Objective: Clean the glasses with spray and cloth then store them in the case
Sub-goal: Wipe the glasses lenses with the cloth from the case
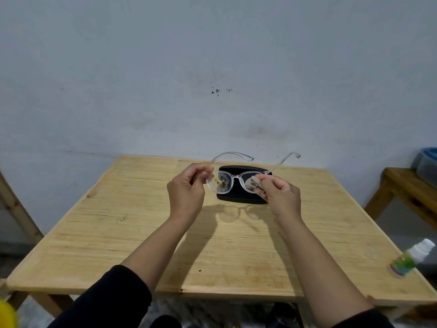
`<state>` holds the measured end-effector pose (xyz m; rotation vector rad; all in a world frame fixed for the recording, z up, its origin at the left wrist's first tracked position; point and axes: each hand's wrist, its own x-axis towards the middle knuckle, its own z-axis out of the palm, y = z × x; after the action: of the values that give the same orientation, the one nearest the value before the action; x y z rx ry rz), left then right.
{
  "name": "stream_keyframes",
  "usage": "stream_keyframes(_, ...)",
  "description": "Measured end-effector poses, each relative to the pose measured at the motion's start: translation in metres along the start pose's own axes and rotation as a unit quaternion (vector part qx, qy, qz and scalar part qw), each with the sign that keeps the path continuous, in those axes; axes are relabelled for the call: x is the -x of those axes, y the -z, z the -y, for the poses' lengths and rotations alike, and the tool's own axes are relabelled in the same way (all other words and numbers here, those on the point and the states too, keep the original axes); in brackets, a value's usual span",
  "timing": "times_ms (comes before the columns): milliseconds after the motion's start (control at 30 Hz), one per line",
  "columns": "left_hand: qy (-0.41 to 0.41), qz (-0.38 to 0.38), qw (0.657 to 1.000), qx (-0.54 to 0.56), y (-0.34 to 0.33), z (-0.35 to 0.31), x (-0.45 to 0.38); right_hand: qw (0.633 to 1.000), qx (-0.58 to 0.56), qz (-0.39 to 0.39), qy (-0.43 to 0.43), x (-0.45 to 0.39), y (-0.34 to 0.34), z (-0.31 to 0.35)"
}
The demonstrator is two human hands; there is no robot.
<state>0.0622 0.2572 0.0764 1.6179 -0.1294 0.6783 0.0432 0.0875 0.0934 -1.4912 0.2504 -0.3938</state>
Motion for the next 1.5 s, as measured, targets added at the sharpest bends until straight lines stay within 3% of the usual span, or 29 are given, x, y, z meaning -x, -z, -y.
stream_keyframes(100,-0.011,0.012,1.000,0.009,-0.005,0.000,0.006,0.991,-0.057,-0.123,0.018,0.004,-0.014,-0.011)
stream_keyframes(200,-0.020,0.021,1.000,0.012,-0.010,0.000,0.011,0.976,-0.122,-0.181,0.025,0.009,-0.027,-0.013)
stream_keyframes(300,-0.021,0.017,1.000,0.015,-0.010,0.001,0.012,0.983,-0.114,-0.143,0.025,0.008,-0.029,-0.016)
stream_keyframes(433,-0.015,0.008,1.000,0.010,-0.006,0.004,0.009,0.998,-0.055,-0.015,0.017,0.003,-0.019,-0.020)
stream_keyframes(567,-0.006,0.001,1.000,-0.003,0.000,0.004,0.003,0.992,-0.028,0.127,-0.008,-0.002,-0.002,-0.013)
stream_keyframes(633,0.005,-0.004,1.000,-0.014,0.003,0.005,0.002,0.987,0.019,0.158,-0.012,-0.004,0.006,-0.012)
stream_keyframes(700,0.017,-0.017,0.999,-0.027,0.004,0.008,0.001,0.989,0.018,0.145,-0.020,-0.004,0.011,-0.013)
stream_keyframes(833,0.039,-0.048,0.997,-0.042,0.003,0.009,0.000,0.988,-0.097,0.089,-0.075,0.003,0.008,-0.016)
stream_keyframes(933,0.062,-0.078,0.994,-0.039,0.002,0.009,0.002,0.961,-0.214,0.064,-0.162,0.011,0.001,-0.018)
stream_keyframes(1067,0.066,-0.097,0.992,-0.037,0.000,0.010,0.005,0.928,-0.285,0.063,-0.232,0.026,-0.017,-0.023)
stream_keyframes(1233,0.049,-0.072,0.995,-0.051,-0.004,0.012,0.015,0.906,-0.340,0.073,-0.242,0.037,-0.045,-0.015)
stream_keyframes(1500,0.035,-0.054,0.996,-0.066,-0.002,0.018,0.021,0.927,-0.313,0.056,-0.200,0.041,-0.065,-0.009)
